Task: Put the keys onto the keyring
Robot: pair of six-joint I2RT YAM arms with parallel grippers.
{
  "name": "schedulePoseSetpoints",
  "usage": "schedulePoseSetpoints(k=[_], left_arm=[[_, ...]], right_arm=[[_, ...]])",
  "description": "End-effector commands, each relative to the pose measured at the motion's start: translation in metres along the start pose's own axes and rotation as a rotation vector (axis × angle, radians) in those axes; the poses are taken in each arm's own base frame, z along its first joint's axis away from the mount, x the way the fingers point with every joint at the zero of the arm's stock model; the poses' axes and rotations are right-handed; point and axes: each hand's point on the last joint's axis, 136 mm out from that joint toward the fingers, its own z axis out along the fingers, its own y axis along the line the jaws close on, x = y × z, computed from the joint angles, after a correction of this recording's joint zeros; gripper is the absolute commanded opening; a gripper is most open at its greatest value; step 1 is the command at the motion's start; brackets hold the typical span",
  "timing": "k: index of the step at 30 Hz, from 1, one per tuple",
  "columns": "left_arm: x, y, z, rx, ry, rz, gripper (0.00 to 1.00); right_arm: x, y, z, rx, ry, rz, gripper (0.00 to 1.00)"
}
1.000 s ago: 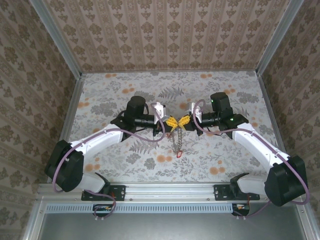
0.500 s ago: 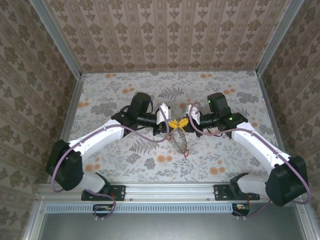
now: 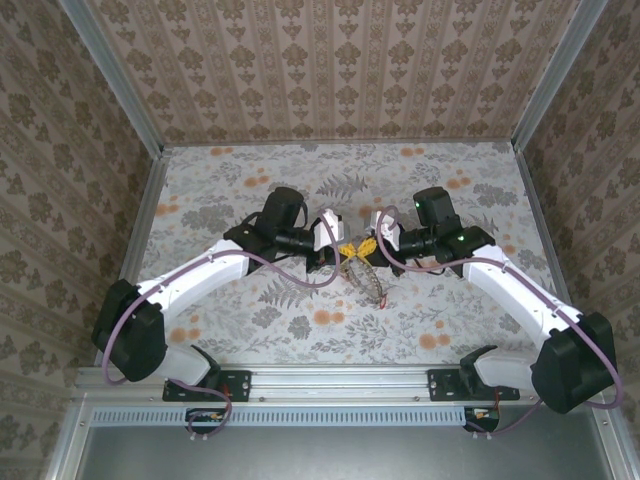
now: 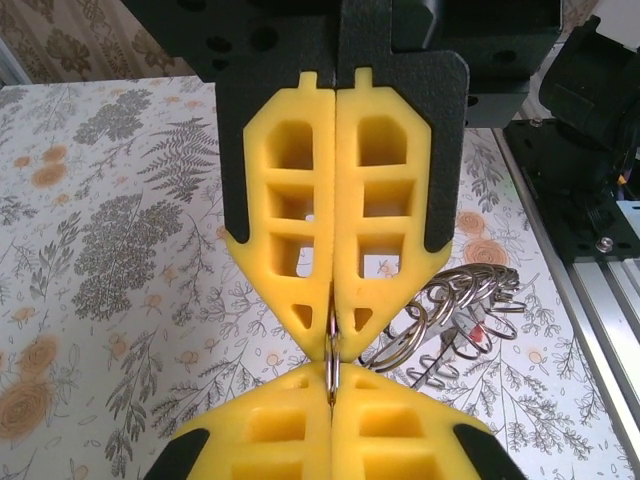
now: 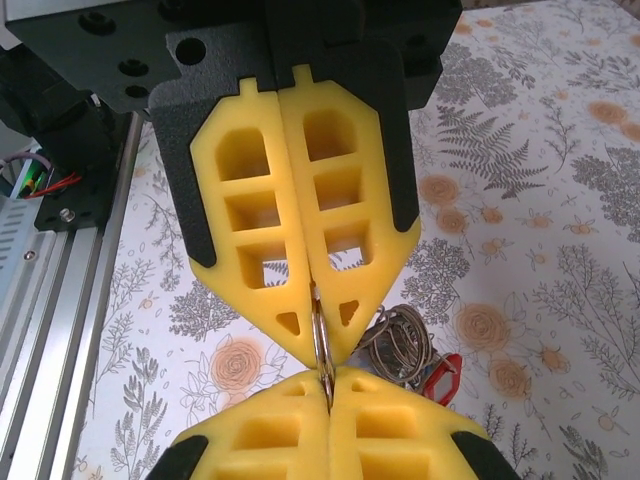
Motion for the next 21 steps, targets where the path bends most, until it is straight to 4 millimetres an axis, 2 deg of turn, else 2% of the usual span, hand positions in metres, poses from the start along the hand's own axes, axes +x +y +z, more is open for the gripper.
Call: schedulePoseSetpoints(k=[1, 6, 10, 13, 21], left_arm=[[-0.013, 0.006, -0.002, -0.028, -0.037, 0.024, 0.0], [-0.027, 0.001, -0.011, -0.011, -0.159, 0.038, 0.0], [-0.028, 0.0, -0.013, -0.003, -0.188, 0.041, 0.0], [-0.027, 0.0, -0.013, -0.007, -0.196, 0.042, 0.0], [-0.026, 0.002, -0.012, -0.011, -0.218, 0.038, 0.0]], right_arm=[[-0.022, 0.006, -0.01, 0.01, -0.041, -0.063, 0.07], [0.005, -0.011, -0.008, 0.065, -0.025, 0.069, 0.12], [0.009, -0.006, -0.003, 0.017, -0.053, 0.134, 0.16], [0.009, -0.009, -0.005, 0.032, -0.076, 0.165, 0.18], [0.004, -0.008, -0.005, 0.006, -0.109, 0.243, 0.01]])
